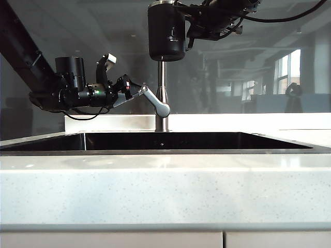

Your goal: Pick up the mug next to the sink, go to the faucet to get some water, pour the water into the sink, and finally put the mug back to its place.

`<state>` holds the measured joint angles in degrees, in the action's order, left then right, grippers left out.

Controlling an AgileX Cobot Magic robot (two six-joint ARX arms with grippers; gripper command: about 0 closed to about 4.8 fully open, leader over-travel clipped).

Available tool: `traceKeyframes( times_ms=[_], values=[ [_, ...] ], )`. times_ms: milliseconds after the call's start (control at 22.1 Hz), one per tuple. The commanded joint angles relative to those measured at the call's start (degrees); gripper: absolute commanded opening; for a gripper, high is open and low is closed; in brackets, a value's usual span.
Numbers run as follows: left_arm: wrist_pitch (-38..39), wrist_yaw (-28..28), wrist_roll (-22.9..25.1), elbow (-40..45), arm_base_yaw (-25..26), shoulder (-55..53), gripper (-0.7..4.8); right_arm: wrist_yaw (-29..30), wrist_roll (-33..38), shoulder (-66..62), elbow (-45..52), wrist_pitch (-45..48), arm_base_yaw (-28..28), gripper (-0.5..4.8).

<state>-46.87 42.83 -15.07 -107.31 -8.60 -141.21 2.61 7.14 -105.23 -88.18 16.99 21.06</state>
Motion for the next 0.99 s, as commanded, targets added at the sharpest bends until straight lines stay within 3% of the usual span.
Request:
traceKeyframes(
  times_ms=[45,407,542,723,858,994],
  values=[
    [-0.3,-0.6,0.1,-0.4,0.2,0.4,4.58,0.1,0.6,0.9,-0.6,3.0,0.1,-0.01],
    [-0.3,-6.6,0.4,-0.4,0.2,0.4,4.58,0.1,0.6,0.9,-0.6,3.0,0.1,-0.01],
    [0.2,-8.3,3.0,-0.3,0.2,0.4,4.58,0.1,0.6,0.9,-0.6,3.0,0.1,-0.01],
    [1.7,-14.7,3.1,-0.3,0.2,0.4,4.58,0.1,0.6,0.9,-0.6,3.0,0.1,-0.01],
    [1.6,-14.7,3.0,-0.3,0.2,0.4,4.58,0.1,0.5,0.9,-0.6,3.0,0.1,-0.01],
    [-0.3,-10.6,2.4,-0.3,0.2,0.4,4.58,0.1,-1.6,0.9,-0.6,2.7,0.0,-0.01]
  ],
)
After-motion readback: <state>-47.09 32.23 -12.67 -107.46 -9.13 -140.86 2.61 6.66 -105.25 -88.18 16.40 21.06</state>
